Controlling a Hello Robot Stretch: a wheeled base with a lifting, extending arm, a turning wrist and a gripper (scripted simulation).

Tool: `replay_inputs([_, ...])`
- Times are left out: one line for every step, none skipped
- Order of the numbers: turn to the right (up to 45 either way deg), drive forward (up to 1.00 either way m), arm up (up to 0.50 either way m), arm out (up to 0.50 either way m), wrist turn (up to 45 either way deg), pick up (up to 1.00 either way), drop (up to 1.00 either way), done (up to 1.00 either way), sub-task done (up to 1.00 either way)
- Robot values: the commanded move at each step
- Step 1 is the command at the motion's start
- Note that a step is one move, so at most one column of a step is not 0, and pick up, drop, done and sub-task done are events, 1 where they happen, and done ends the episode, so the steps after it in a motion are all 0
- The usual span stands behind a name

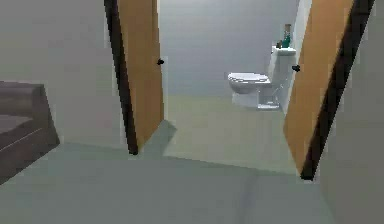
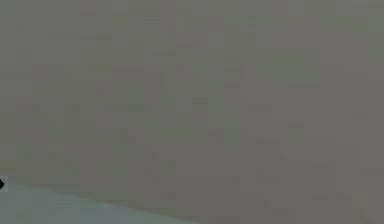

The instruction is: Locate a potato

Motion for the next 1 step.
replay_inputs([0.0,1.00,0.00,0.00,0.0,0.00,0.00,0.00,0.00])
